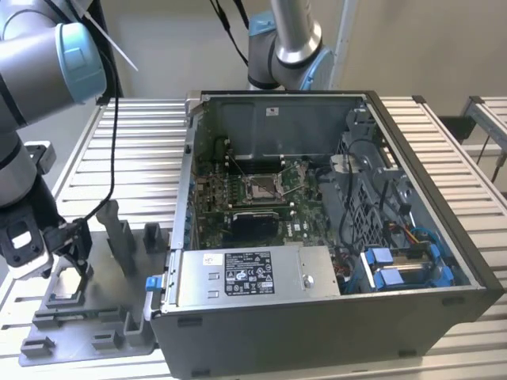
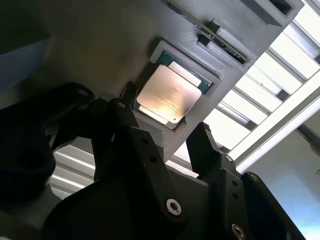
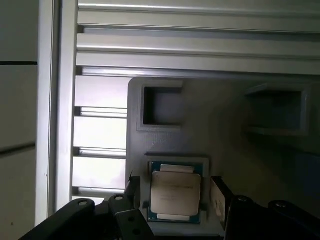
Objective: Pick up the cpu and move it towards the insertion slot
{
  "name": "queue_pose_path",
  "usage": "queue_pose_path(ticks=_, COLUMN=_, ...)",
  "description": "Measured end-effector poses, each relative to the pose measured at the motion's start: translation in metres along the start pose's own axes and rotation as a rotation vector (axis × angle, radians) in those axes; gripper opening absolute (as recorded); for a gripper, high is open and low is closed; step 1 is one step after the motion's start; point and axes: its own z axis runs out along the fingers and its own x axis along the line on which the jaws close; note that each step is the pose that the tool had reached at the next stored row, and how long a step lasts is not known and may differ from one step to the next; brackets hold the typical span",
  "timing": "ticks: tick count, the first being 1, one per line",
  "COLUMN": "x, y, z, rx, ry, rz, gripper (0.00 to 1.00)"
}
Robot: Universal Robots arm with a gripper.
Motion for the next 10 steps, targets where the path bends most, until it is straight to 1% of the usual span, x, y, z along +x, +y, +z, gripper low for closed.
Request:
queue_pose_path(ticks=5, x=0.0001, y=-0.0033, z=0.0055, rx=-0.0001, ry=-0.0001, rz=0.0, gripper=1.0)
queue_pose_path(ticks=10, x=0.0002, y=-0.0043, z=0.0092, rx=0.0001, ry=0.0, rz=0.0, gripper=1.0)
